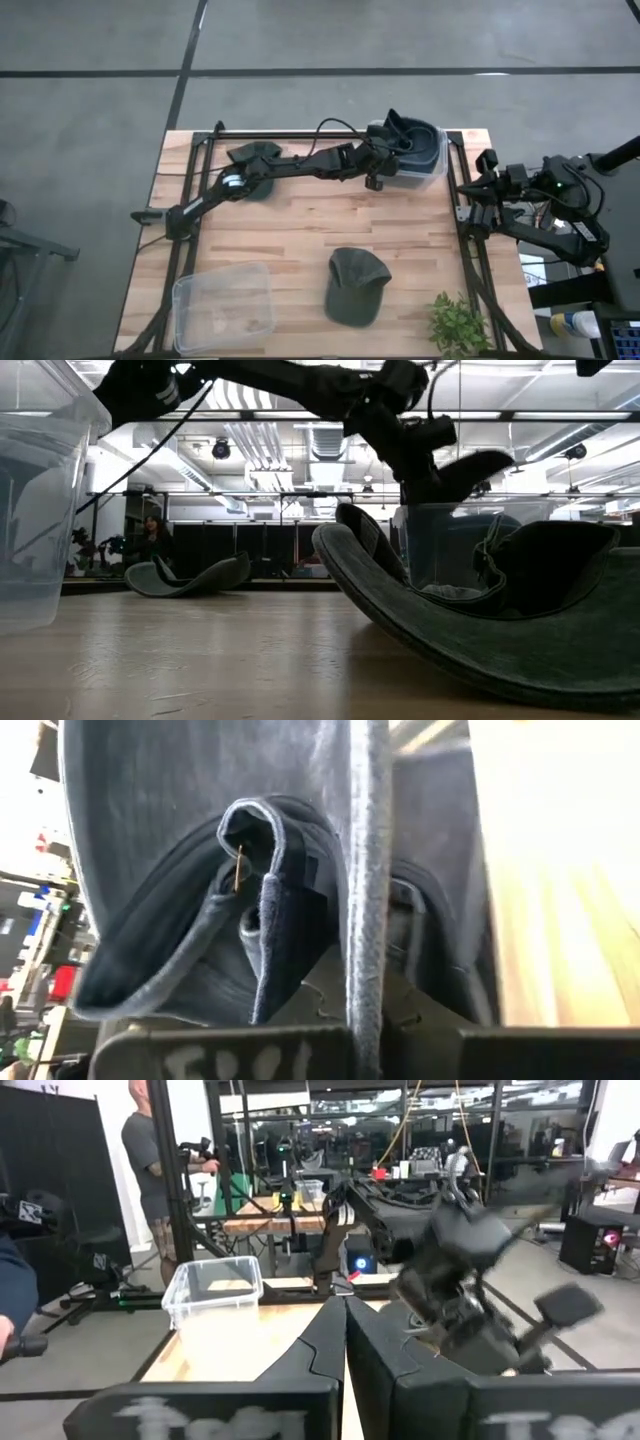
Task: Pick & Place hat
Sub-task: Put the blue cap into the top transparent bin
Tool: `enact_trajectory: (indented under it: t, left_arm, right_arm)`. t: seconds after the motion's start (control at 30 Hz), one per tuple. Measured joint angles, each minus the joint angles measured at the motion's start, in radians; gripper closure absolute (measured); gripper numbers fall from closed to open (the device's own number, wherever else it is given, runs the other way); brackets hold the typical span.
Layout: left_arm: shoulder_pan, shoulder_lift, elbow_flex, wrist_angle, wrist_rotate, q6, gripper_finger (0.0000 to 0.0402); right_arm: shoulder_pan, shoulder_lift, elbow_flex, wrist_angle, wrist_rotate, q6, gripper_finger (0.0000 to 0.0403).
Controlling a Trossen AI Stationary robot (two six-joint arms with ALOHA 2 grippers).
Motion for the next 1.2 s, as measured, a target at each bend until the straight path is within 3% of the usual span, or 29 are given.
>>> enact_trajectory:
  t: [0.77, 1.2]
  left_arm:
    - [0.0, 0.021, -0.001, 0.026, 0.033, -0.06, 0.0394]
    - [0.001, 0.02, -0.001, 0.034, -0.043, -0.085, 0.039]
  right_arm:
    - [0.0, 0.001, -0.001, 0.001, -0.001, 0.045, 0.0394]
    - [0.0, 0.001, -0.001, 0.001, -0.001, 0.045, 0.0394]
